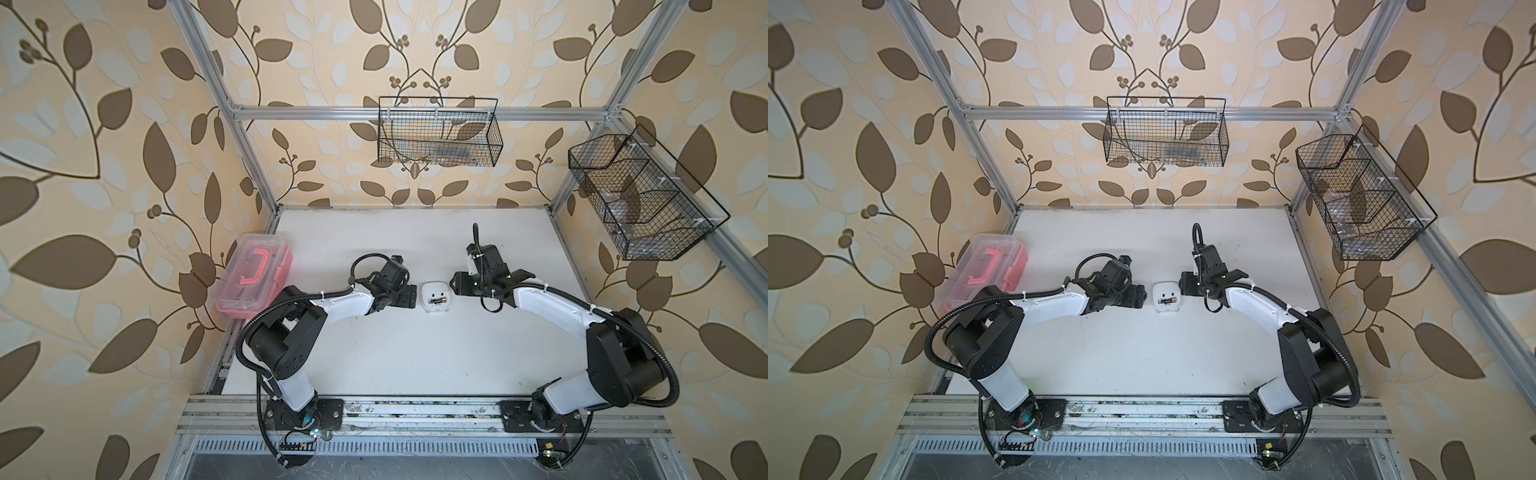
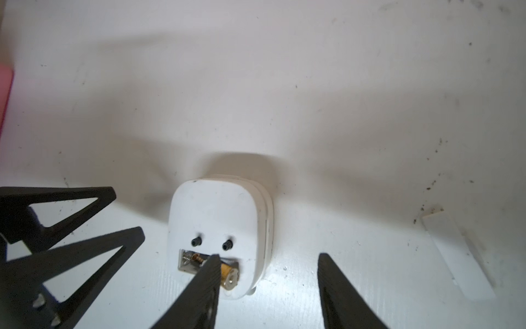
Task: Insert the battery into the alarm
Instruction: Adjust the alarm at the center of the board, then adjust the battery in the alarm.
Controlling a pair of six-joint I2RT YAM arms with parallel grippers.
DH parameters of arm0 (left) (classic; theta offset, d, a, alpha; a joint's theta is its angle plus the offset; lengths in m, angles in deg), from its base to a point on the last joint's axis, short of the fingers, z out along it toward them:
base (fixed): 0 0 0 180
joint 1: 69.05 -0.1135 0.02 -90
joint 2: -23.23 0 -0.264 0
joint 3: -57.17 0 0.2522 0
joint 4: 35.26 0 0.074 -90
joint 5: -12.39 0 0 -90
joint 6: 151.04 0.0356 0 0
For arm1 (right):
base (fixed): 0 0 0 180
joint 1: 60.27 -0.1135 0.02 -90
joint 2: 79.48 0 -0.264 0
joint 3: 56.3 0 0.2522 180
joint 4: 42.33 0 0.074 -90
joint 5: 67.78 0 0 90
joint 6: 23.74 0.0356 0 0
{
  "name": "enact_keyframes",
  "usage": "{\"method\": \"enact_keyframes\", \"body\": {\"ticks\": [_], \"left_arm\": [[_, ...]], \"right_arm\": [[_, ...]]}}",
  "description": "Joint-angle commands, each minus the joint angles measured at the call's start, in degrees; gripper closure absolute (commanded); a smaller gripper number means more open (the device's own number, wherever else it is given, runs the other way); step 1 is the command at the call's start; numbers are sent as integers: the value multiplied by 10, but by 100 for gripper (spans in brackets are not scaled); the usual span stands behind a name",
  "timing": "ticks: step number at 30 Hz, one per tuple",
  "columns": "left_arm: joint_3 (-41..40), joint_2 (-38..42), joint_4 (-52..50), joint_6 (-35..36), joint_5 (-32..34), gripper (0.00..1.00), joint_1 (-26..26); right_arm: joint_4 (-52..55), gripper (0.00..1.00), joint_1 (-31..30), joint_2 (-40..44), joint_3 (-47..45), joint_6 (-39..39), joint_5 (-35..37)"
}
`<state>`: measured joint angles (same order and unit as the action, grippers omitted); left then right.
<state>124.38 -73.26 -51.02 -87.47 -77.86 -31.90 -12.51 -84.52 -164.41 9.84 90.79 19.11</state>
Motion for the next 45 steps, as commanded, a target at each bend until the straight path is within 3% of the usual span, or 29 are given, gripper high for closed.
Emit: {"method": "enact_keyframes", "body": {"ticks": [1, 6, 17, 33, 45], "left_arm": [[-9, 15, 65, -87, -36, 16, 1], [-15, -1, 92, -126, -76, 18, 1], [8, -30, 90, -118, -125, 21, 7], [19, -70, 95, -113, -139, 32, 8], [17, -79, 84, -108, -141, 40, 8]], "right_arm": [[0, 45, -30, 20, -21, -37, -12], [-8, 50, -60, 27, -37, -40, -9], [-10, 58, -64, 18, -48, -15, -5], [-42, 68, -65, -41, -34, -1, -23], [-43, 71, -68, -48, -23, -1, 0]]}}
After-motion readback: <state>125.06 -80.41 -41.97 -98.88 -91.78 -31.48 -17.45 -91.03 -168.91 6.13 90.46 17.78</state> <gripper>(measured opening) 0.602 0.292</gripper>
